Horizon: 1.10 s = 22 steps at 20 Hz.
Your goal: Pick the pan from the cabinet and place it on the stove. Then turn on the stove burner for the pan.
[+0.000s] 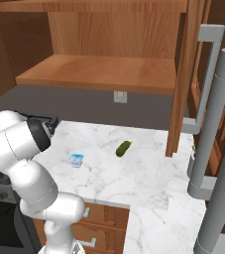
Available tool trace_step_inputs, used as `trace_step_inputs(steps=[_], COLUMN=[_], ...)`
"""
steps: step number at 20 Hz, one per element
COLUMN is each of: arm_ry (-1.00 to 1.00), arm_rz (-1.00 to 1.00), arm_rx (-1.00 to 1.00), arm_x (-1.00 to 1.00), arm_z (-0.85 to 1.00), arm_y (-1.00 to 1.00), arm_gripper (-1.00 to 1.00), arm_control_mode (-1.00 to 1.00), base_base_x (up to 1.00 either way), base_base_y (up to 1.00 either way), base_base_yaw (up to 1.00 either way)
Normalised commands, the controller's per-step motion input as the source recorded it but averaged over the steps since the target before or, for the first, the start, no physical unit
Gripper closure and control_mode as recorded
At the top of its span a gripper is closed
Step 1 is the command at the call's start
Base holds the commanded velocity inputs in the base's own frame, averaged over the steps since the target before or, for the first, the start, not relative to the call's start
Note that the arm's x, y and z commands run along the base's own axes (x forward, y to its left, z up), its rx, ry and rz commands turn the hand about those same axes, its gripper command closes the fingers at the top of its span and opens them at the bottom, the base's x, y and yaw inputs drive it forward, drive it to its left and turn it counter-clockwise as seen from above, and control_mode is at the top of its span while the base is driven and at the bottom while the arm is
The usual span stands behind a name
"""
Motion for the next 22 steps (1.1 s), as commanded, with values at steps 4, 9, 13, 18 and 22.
trace_step_inputs(steps=[4,9,13,18,22], arm_ry=[0.0,-0.01,0.0,-0.03,-0.03], arm_rz=[0.0,0.0,0.0,0.0,0.0], arm_rx=[0.0,0.01,0.0,0.01,0.02], arm_x=[-0.12,-0.15,-0.19,-0.25,-0.29], arm_z=[0.0,0.01,0.01,0.07,0.16], arm_y=[0.0,-0.02,-0.17,-0.35,-0.35], arm_gripper=[-1.0,-1.0,-1.0,-1.0,-1.0], arm_control_mode=[-1.0,-1.0,-1.0,-1.0,-1.0], base_base_x=[0.0,0.0,0.0,0.0,0.0], base_base_y=[0.0,0.0,0.0,0.0,0.0], base_base_yaw=[0.0,0.0,0.0,0.0,0.0])
